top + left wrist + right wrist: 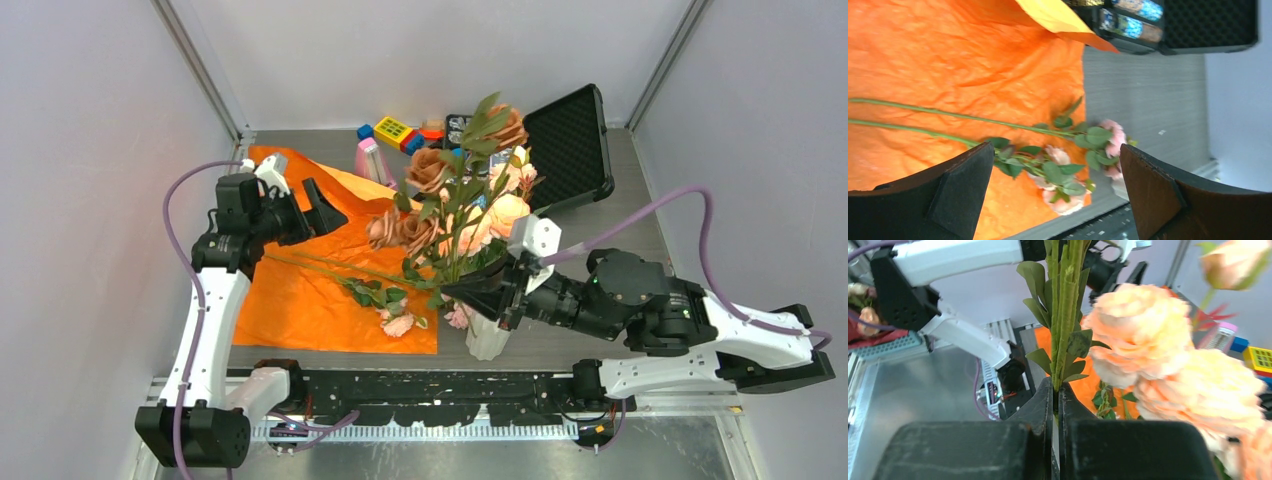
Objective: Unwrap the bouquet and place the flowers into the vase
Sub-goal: Pick up the fake flower from the wrapping paper, then insert the fake flower into the vase.
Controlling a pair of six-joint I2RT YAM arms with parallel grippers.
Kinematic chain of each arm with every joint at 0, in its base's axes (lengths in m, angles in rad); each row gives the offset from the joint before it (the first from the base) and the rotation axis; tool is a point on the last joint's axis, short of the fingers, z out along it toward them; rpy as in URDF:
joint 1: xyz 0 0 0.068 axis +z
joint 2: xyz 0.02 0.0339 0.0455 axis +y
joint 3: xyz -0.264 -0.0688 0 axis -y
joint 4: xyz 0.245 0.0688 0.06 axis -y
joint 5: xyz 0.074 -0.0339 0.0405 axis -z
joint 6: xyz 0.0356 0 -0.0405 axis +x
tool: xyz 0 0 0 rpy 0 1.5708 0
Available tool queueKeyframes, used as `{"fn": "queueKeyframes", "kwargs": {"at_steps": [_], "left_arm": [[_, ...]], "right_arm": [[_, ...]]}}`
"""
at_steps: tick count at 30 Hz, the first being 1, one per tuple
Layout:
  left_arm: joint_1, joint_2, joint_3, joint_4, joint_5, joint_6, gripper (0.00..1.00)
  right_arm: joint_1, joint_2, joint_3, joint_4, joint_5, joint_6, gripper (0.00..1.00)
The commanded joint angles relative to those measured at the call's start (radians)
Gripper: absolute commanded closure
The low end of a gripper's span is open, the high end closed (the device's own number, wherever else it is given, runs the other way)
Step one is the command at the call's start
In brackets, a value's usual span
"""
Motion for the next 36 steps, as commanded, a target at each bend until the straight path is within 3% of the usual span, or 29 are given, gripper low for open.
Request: {"fn": "queueKeyframes", "kwargs": {"at_steps": [1,8,21,36], "left_arm": [[0.006,-0.026,0.027,0.018,-0.186,0.112,0.0],[0.006,-0.041,-0.094,0.11,-0.211,0.163,0.0],[0.006,-0.008,-0.098,0.093,-0.23,0.167,0.0],[0.006,0.003,-0.108,0.095,-0.226,0.149,0.0]], "right_arm": [[0.005,-0.022,0.038,0.016,0.171,0.036,1.0],[0.006,-0.067,0.024,0.091,0.285,-0.03,1.0],[0.007,-0.085,-0.032,0.132,0.404,-0.144,1.0],[0.006,-0.202,-0.227,0.17,0.481,-0.076,1.0]]}}
